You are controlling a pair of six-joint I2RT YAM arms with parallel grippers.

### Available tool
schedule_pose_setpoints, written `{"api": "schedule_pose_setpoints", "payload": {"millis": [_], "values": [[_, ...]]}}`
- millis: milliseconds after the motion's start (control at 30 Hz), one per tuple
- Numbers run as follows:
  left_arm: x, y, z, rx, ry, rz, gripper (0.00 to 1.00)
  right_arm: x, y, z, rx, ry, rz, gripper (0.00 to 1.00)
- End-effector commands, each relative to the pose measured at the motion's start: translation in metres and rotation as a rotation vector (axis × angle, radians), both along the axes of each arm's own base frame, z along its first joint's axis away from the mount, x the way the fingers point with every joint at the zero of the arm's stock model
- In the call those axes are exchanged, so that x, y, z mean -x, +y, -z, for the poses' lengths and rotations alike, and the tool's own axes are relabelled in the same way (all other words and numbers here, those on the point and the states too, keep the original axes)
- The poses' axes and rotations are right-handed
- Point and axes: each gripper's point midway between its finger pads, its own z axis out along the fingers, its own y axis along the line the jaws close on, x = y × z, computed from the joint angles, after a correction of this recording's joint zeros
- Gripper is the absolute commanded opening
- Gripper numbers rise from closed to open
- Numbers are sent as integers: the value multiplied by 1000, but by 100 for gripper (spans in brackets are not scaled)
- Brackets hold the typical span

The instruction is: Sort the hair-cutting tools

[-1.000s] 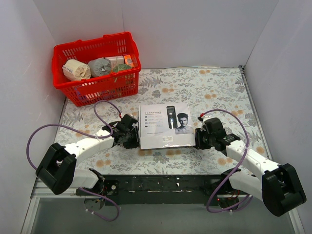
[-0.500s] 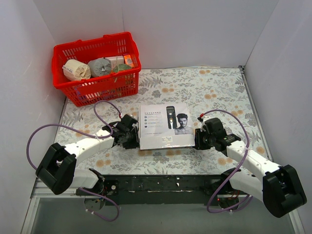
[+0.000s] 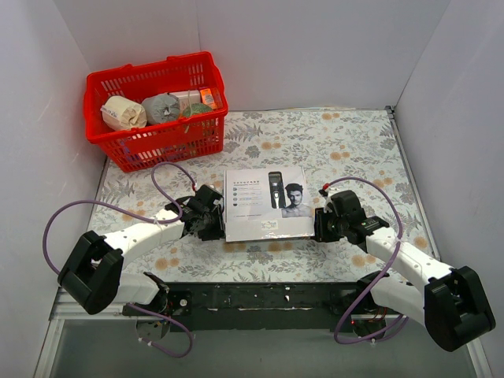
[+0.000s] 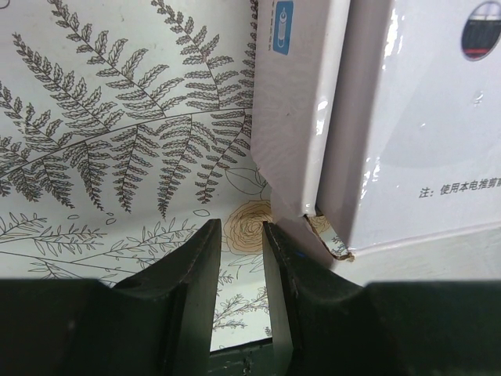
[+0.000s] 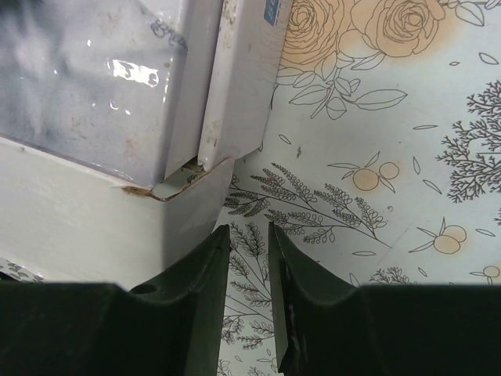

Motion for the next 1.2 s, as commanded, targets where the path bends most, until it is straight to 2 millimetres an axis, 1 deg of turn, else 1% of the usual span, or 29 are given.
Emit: {"api": "schedule_pose_setpoints", "payload": {"millis": [0,500,1000,1067,1167], "values": [[-9,-22,-20,95,-42,23,28,-8,36,-38,-153,-78,-92,35],[-11,-23,-23,97,-46,28,28,-4,42,-41,-177,-69,-111,35],[-11,-25,-25,102,-46,30,28,-4,45,-56,-192,-95,-118,35],[-11,-25,-25,102,-46,30,28,-3,45,-56,-193,-96,-119,35],[-11,-25,-25,103,-47,30,28,-3,43,-51,-180,-88,-114,35]]}}
